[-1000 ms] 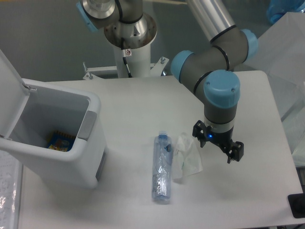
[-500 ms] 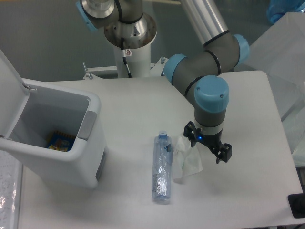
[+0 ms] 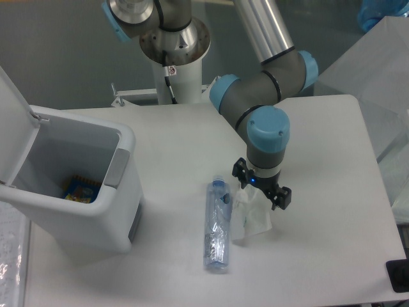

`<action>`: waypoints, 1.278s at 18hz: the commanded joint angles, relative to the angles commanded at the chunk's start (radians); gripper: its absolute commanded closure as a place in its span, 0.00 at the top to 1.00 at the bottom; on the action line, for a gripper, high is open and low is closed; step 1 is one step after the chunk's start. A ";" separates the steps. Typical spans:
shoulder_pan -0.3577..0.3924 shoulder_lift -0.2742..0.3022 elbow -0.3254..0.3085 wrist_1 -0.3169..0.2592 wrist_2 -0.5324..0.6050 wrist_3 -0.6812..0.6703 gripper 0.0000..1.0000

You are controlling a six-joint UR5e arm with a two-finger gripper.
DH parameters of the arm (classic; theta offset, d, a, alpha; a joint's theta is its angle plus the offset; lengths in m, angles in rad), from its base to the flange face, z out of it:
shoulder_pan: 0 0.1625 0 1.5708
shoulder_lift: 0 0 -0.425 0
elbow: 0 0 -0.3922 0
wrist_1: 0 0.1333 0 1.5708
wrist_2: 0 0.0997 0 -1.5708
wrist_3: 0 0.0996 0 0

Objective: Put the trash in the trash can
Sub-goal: 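Move the gripper over the white tissue beside the bottle, then lower the gripper onto the white tissue and close on it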

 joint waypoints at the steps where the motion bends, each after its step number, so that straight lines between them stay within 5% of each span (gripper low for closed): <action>1: 0.000 0.002 0.002 -0.002 0.000 -0.002 1.00; 7: 0.002 0.015 0.009 -0.011 -0.118 -0.144 1.00; 15: -0.011 0.011 -0.029 0.011 -0.110 -0.150 0.99; 18: -0.011 -0.003 -0.015 0.018 -0.089 -0.149 0.71; 20: -0.011 -0.003 -0.012 0.020 -0.086 -0.150 0.40; 23: -0.011 -0.011 -0.012 0.041 -0.031 -0.156 0.34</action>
